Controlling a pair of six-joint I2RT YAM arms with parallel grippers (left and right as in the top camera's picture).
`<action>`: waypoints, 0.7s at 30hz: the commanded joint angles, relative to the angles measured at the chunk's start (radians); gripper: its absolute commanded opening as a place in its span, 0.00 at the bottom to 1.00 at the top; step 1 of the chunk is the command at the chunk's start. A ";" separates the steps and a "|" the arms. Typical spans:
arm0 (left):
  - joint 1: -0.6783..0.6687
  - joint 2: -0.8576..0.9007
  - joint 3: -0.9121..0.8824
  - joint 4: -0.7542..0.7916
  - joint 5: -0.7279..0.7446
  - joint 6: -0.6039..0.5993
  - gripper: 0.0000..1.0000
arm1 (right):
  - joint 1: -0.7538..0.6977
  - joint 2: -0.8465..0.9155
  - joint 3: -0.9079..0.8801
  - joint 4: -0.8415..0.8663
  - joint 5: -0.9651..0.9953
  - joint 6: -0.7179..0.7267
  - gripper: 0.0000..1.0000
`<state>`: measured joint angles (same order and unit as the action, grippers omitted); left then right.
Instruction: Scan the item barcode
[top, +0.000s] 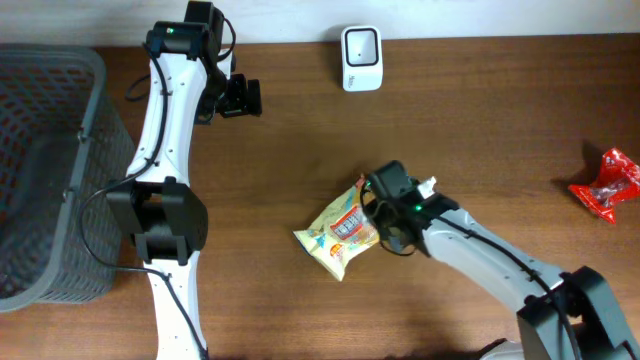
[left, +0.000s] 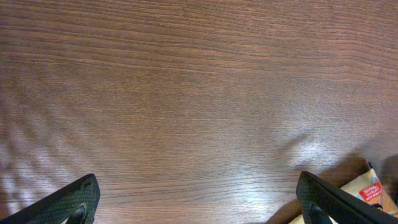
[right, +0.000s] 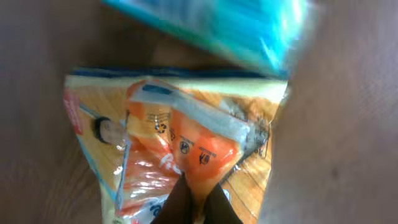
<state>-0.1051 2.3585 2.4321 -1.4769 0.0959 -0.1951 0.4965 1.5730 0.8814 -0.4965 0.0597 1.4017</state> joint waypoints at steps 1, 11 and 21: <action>0.000 -0.018 0.003 0.004 -0.007 0.009 0.99 | -0.092 -0.041 0.047 0.127 -0.129 -0.546 0.04; 0.000 -0.018 0.003 0.010 -0.007 0.009 0.99 | -0.376 -0.040 0.047 0.750 -1.117 -1.004 0.04; 0.000 -0.018 0.003 0.010 -0.007 0.009 0.99 | -0.511 -0.040 0.047 1.010 -1.440 -0.884 0.04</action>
<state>-0.1051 2.3585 2.4321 -1.4689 0.0956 -0.1951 -0.0055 1.5471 0.9184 0.4908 -1.2839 0.4816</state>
